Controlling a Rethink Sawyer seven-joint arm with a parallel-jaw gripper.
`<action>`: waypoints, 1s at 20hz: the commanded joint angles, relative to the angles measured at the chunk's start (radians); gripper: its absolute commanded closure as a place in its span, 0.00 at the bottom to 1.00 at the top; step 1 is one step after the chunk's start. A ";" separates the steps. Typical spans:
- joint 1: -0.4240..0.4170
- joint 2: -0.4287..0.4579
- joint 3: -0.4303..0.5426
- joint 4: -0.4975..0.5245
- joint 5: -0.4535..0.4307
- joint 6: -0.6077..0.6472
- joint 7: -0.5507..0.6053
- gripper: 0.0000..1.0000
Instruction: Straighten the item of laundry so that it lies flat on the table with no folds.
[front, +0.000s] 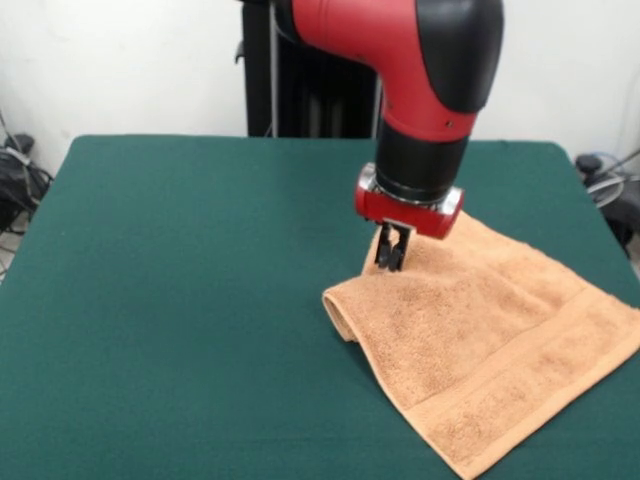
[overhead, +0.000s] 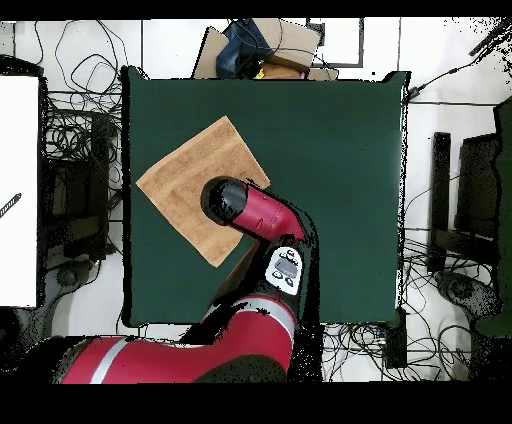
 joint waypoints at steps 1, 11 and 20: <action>0.015 -0.053 0.020 -0.048 -0.029 0.079 0.178 1.00; -0.042 0.007 0.092 -0.027 -0.047 -0.031 0.121 1.00; -0.043 0.058 0.105 -0.048 -0.063 -0.039 0.105 1.00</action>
